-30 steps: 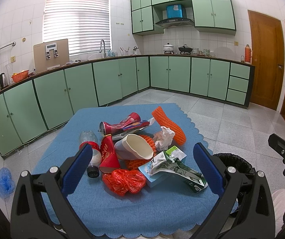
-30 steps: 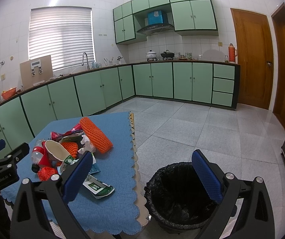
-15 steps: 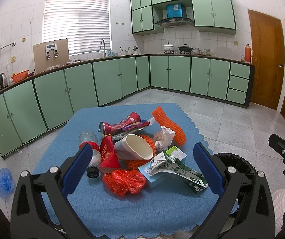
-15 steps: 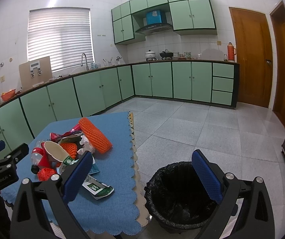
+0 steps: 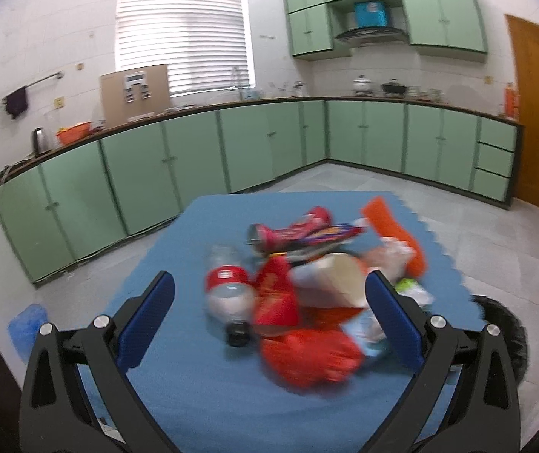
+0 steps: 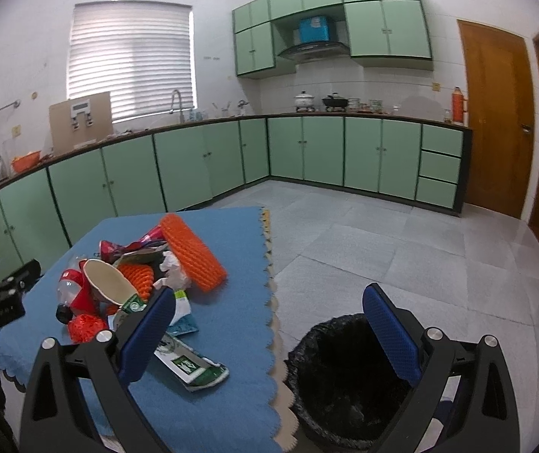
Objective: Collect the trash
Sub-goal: 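Grasp the clear bottle cap with the left gripper while the right grasps the orange foam net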
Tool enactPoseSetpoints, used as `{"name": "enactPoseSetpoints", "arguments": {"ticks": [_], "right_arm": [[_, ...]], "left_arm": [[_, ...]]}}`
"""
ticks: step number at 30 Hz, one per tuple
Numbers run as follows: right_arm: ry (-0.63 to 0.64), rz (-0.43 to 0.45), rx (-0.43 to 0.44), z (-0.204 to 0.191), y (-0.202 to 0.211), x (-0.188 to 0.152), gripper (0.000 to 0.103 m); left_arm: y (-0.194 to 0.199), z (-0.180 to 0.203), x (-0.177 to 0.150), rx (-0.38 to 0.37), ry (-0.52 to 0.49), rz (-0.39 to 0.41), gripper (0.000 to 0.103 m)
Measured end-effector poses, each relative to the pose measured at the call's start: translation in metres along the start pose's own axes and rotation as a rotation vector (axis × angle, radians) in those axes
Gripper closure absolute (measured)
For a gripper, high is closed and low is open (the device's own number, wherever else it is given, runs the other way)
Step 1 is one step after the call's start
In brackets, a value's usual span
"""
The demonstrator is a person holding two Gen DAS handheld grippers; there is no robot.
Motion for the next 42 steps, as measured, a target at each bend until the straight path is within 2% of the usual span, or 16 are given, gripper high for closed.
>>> {"name": "enactPoseSetpoints", "arguments": {"ticks": [5, 8, 12, 17, 24, 33, 36, 38, 40, 42], "right_arm": [[0.021, -0.004, 0.055, -0.018, -0.027, 0.014, 0.007], [0.032, -0.008, 0.078, -0.029, -0.041, 0.017, 0.009], [0.056, -0.028, 0.118, -0.052, -0.062, 0.02, 0.011], [0.069, -0.048, 0.148, -0.064, -0.075, 0.02, 0.013], [0.077, -0.073, 0.159, -0.065, -0.087, 0.014, 0.013], [0.072, -0.081, 0.173, -0.064, -0.104, 0.014, 0.016], [0.071, -0.076, 0.183, -0.064, -0.108, 0.017, 0.017], [0.069, -0.073, 0.193, -0.064, -0.11, 0.019, 0.02], [0.066, -0.072, 0.195, -0.062, -0.115, 0.022, 0.021], [0.062, -0.084, 0.195, -0.061, -0.124, 0.025, 0.023]], "left_arm": [[-0.031, -0.035, 0.008, 0.089, 0.035, -0.011, 0.005], [-0.048, -0.048, 0.003, 0.115, 0.05, -0.049, 0.005], [-0.067, -0.058, -0.013, 0.127, 0.057, -0.116, 0.008], [-0.085, -0.068, -0.033, 0.136, 0.066, -0.195, 0.021], [-0.1, -0.062, -0.052, 0.142, 0.065, -0.249, 0.023], [-0.117, -0.059, -0.063, 0.124, 0.066, -0.288, 0.041], [-0.121, -0.058, -0.069, 0.088, 0.078, -0.323, 0.053], [-0.121, -0.058, -0.072, 0.064, 0.092, -0.334, 0.066], [-0.122, -0.057, -0.073, 0.049, 0.099, -0.337, 0.073], [-0.123, -0.057, -0.072, 0.049, 0.097, -0.327, 0.073]]}}
Point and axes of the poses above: each gripper's, at about its wrist camera, not at the fingertips, and y roughly against the way its jaws point, z to its right, x to its top, the point moved 6 cm from there along -y, roughly the way its jaws point, and after that the axes turned 15 degrees about y, right-handed, at the moved point
